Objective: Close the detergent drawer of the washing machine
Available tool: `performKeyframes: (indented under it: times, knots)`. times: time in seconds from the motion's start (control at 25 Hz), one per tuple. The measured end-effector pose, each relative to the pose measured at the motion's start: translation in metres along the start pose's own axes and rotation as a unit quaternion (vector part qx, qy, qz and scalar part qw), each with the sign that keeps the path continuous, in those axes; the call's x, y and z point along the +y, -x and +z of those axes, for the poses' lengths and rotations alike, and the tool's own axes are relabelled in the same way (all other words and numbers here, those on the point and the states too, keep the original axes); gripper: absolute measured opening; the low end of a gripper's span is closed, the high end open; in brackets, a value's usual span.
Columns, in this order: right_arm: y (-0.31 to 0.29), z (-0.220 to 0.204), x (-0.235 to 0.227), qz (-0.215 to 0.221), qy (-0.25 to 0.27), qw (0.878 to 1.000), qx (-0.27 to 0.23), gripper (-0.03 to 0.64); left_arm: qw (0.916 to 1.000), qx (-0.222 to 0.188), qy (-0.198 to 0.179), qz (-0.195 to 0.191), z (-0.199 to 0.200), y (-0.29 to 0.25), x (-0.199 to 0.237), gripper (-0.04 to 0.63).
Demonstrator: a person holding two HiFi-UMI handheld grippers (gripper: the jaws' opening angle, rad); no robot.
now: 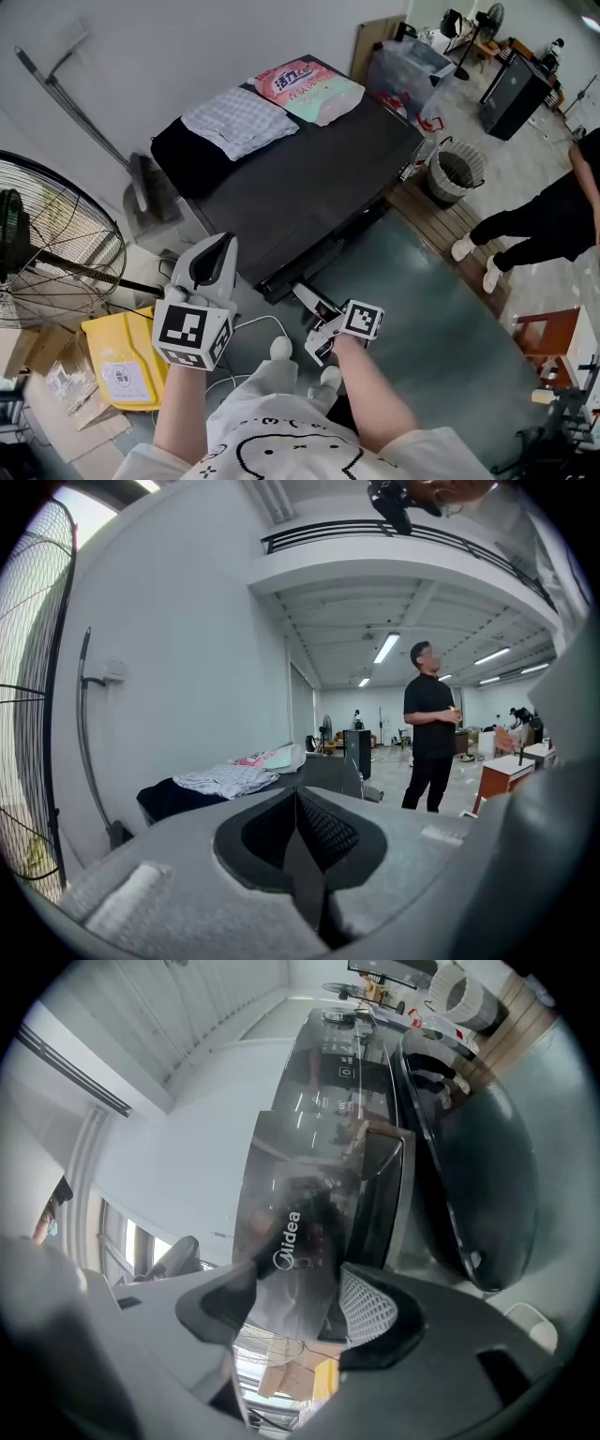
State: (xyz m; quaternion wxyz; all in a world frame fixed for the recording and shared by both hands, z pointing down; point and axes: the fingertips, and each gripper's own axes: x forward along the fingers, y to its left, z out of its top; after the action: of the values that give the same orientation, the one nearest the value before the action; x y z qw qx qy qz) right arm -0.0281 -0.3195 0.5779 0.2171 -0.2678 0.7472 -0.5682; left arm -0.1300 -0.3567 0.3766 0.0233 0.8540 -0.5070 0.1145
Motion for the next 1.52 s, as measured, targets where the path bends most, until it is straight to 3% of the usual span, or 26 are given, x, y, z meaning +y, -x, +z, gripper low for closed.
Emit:
performKeyframes:
  times: [0.72,0.84,1.08,1.52]
  knots:
    - [-0.023,0.006,0.000,0.003,0.006,1.000,-0.012,0.272,0.9999,0.001,-0.004,-0.015,0.000,-0.024,0.013,0.018]
    - [-0.030,0.004,-0.009,-0.028,-0.014,0.999,-0.009,0.273,0.9999,0.004,-0.003,-0.016,-0.003,-0.025,0.014,0.018]
    - [-0.030,0.004,-0.010,-0.036,-0.012,0.999,-0.002,0.273,0.9999,0.003,0.003,-0.010,-0.003,-0.023,0.016,0.018]
    - [-0.021,0.005,-0.007,-0.102,0.029,0.994,0.014,0.270,0.9999,-0.004,0.008,0.006,0.002,-0.005,-0.002,0.018]
